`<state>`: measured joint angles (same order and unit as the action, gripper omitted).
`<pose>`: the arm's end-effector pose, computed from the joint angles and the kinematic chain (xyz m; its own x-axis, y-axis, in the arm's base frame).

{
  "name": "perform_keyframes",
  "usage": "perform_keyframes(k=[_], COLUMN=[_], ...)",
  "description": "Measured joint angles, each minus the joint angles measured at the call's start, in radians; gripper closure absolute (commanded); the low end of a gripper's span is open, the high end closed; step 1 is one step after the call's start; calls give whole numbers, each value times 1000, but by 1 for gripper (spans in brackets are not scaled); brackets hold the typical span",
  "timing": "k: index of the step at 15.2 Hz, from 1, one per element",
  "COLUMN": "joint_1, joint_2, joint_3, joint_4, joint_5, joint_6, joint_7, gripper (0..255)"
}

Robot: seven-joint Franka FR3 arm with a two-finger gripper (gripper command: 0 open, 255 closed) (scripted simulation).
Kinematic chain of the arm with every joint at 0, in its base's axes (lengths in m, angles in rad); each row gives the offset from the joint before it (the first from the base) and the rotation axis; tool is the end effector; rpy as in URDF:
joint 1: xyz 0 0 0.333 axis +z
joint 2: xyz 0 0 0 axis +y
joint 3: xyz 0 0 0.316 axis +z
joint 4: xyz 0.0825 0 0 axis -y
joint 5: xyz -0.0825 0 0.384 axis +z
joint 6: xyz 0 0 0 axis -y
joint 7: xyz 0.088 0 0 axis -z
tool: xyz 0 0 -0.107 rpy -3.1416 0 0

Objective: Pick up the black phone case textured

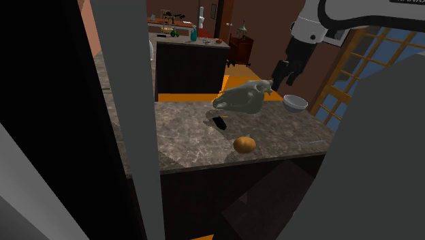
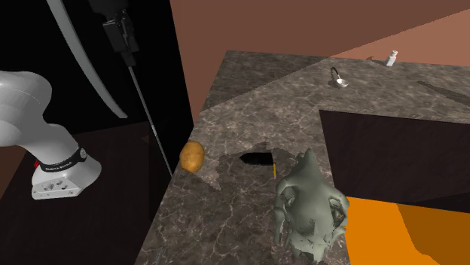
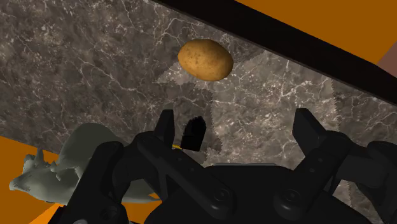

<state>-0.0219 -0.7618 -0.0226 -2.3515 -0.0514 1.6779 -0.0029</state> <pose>0.3236 -0.0215 0.5950 0.9957 -0.0311 0.0878 -0.0344 -0.9988 0.0360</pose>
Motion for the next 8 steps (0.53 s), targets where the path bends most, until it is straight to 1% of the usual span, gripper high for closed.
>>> perform_keyframes(k=[1, 3, 8], joint_1=[0, -3, -13], joint_2=[0, 32, 168], joint_3=[0, -5, -15], joint_4=[0, -8, -32], joint_5=[0, -2, -3], joint_6=[0, 37, 187], joint_7=[0, 2, 19], gripper=[0, 0, 0])
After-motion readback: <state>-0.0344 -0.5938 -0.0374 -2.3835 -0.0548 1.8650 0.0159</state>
